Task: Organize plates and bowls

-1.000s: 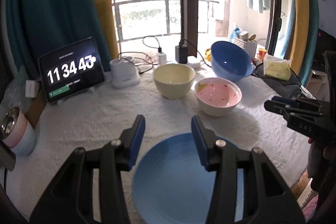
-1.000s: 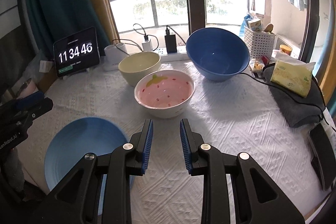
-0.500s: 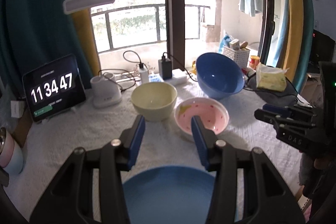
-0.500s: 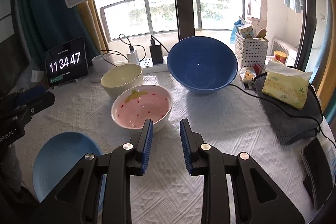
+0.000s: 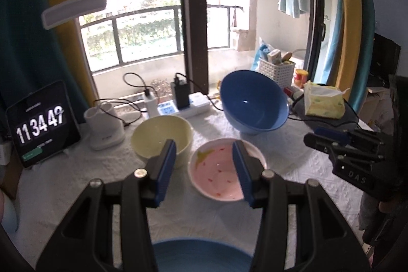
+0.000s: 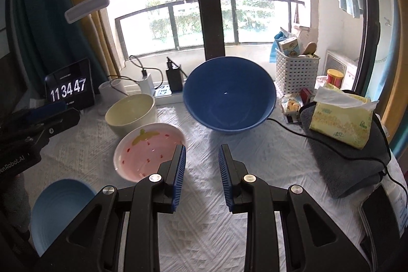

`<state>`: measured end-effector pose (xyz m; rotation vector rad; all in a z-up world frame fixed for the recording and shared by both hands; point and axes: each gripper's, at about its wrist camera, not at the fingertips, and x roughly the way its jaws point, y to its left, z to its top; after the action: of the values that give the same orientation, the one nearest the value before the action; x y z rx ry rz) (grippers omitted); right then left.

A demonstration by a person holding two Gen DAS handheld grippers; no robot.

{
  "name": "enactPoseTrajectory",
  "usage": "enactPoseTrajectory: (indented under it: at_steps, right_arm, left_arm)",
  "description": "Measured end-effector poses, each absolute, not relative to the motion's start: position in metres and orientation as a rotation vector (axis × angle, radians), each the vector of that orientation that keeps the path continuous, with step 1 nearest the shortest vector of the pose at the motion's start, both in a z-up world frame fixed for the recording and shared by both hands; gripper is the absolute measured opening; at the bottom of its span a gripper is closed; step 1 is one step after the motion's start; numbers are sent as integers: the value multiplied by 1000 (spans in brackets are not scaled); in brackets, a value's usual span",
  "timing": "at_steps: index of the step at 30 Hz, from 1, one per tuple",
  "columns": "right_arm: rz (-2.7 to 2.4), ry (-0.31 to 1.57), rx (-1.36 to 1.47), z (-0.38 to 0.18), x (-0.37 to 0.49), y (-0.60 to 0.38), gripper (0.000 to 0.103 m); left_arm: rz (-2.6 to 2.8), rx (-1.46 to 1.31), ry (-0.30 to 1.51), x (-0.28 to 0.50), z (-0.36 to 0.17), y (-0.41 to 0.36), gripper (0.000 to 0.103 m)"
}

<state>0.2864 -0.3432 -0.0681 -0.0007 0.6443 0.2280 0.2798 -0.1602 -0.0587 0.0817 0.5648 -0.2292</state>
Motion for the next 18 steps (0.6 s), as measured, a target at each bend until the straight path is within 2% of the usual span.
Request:
enactPoseTrajectory:
  at_steps: [18]
  right_arm:
    - [184, 634, 112, -58, 339, -398, 29]
  left_arm:
    - [-260, 57, 530, 332, -54, -201, 48]
